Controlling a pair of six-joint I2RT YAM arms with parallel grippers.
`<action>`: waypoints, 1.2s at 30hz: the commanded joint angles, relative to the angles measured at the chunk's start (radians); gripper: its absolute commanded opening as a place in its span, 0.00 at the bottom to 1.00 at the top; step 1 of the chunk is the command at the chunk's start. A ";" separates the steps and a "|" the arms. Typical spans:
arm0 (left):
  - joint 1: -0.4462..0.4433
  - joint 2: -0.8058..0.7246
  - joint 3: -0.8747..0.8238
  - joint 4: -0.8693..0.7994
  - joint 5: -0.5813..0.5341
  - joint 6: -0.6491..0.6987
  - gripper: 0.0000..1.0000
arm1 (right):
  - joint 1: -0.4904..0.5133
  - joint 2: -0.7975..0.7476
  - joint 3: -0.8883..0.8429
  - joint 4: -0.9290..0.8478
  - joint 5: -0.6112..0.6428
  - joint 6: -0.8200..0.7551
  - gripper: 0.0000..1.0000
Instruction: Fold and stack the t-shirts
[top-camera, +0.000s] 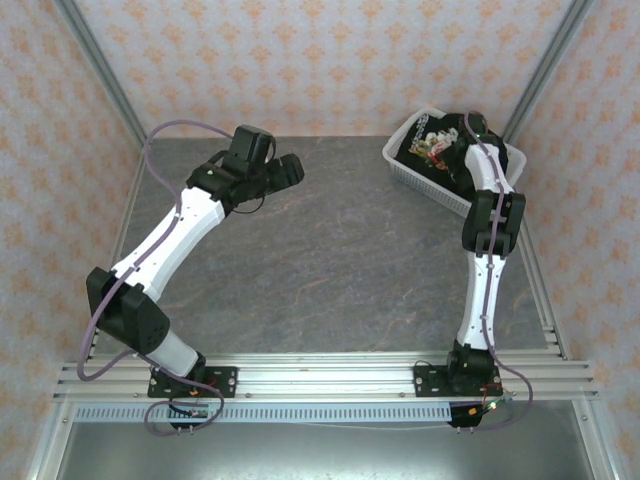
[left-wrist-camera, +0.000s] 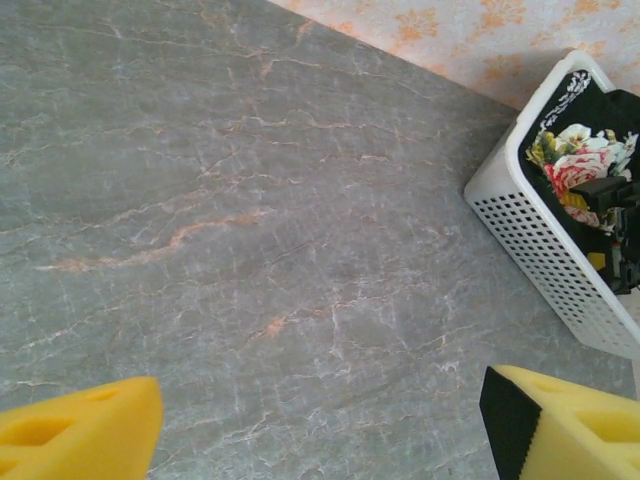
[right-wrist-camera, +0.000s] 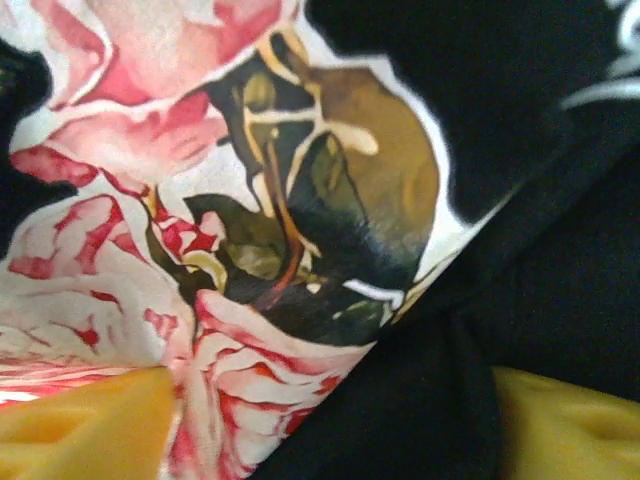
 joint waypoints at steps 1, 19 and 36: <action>-0.004 -0.054 -0.015 -0.059 -0.031 -0.009 0.83 | 0.002 0.036 0.038 0.018 -0.029 0.049 0.61; -0.003 -0.079 -0.048 -0.116 -0.148 0.015 0.75 | 0.094 -0.482 0.238 0.123 0.064 -0.192 0.00; 0.062 -0.185 -0.035 -0.303 -0.397 -0.034 0.82 | 0.726 -0.921 -0.498 0.218 0.129 -0.408 0.00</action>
